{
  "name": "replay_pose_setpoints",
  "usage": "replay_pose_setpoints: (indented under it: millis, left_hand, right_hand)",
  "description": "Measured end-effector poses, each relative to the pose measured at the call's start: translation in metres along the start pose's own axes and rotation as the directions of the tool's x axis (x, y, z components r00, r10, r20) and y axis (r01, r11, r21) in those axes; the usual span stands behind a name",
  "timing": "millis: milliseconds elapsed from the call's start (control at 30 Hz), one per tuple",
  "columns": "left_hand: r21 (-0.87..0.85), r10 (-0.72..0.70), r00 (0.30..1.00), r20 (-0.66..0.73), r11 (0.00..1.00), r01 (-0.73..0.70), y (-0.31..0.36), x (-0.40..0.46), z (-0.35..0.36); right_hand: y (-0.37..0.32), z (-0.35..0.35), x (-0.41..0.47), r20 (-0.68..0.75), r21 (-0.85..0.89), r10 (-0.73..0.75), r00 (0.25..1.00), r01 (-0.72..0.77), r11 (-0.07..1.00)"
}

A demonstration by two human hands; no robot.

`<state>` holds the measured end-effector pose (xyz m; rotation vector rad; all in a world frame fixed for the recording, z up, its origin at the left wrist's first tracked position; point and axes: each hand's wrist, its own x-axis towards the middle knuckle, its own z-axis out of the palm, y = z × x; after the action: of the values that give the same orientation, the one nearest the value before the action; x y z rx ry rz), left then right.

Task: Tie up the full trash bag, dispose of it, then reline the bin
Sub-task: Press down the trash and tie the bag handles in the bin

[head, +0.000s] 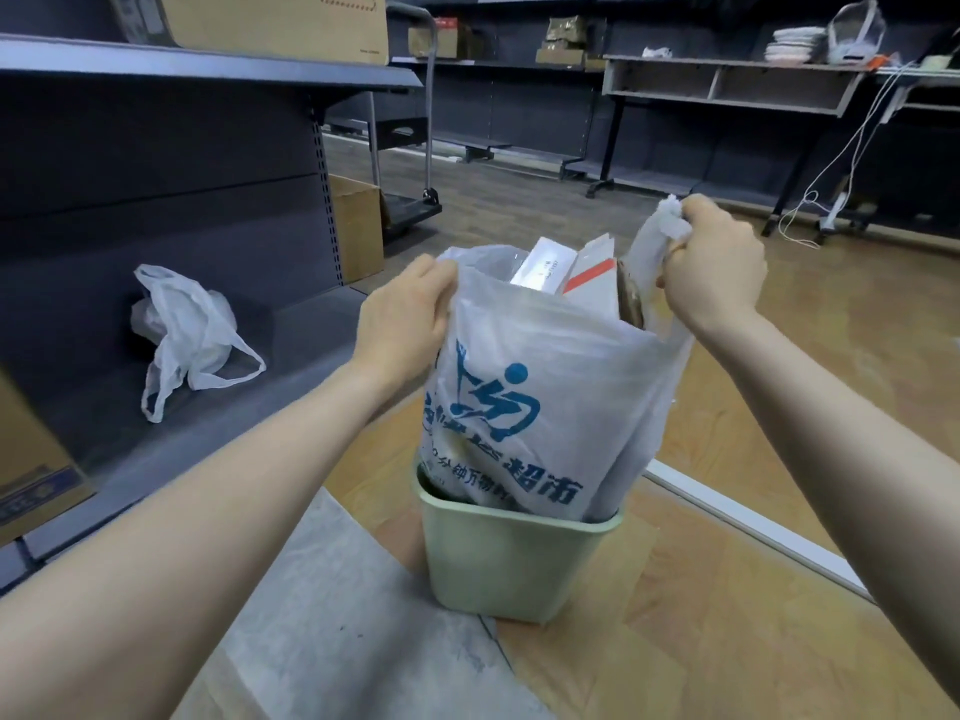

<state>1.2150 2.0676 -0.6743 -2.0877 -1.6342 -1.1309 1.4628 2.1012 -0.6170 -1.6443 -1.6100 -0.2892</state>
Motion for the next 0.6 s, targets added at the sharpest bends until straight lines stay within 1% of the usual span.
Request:
replay_pose_setpoints:
  millis: [67,133,200,267,333,400,467,533,600]
  left_hand:
    - [0.078,0.038,0.989,0.141,0.996,-0.05,0.0,0.008,-0.004]
    - [0.101,0.061,0.963,0.261,0.991,-0.09,-0.001,0.016,-0.012]
    - [0.131,0.077,0.905,0.419,0.981,-0.144,-0.002,0.023,-0.02]
    - [0.196,0.103,0.844,0.527,0.951,-0.238,-0.002,0.031,-0.026]
    - [0.222,0.143,0.824,0.549,0.925,-0.308,0.0,0.038,-0.028]
    - [0.225,0.192,0.817,0.544,0.904,-0.363,0.004,0.046,-0.03]
    - [0.237,0.217,0.787,0.577,0.878,-0.416,0.009,0.051,-0.034]
    - [0.311,0.168,0.735,0.657,0.828,-0.467,0.012,0.053,-0.035]
    - [0.422,0.055,0.69,0.721,0.755,-0.502,0.012,0.056,-0.038]
  right_hand:
    - [-0.005,-0.004,0.004,0.087,-0.056,-0.008,0.996,0.013,0.998]
    - [-0.005,-0.007,0.008,0.082,-0.071,-0.001,0.997,0.007,0.997]
    - [-0.004,-0.006,0.008,0.092,-0.067,-0.01,0.996,0.016,0.998]
    - [-0.003,-0.002,0.003,0.186,-0.107,-0.042,0.982,0.063,0.992]
    - [-0.002,0.002,-0.001,0.236,-0.147,-0.061,0.97,0.097,0.984]
    - [-0.002,0.004,-0.005,0.239,-0.153,-0.055,0.969,0.094,0.984]
    - [0.0,0.006,-0.007,0.237,-0.156,-0.052,0.97,0.091,0.984]
    - [0.001,0.008,-0.008,0.245,-0.161,-0.059,0.968,0.101,0.982]
    - [0.003,0.009,-0.009,0.243,-0.159,-0.047,0.969,0.088,0.983]
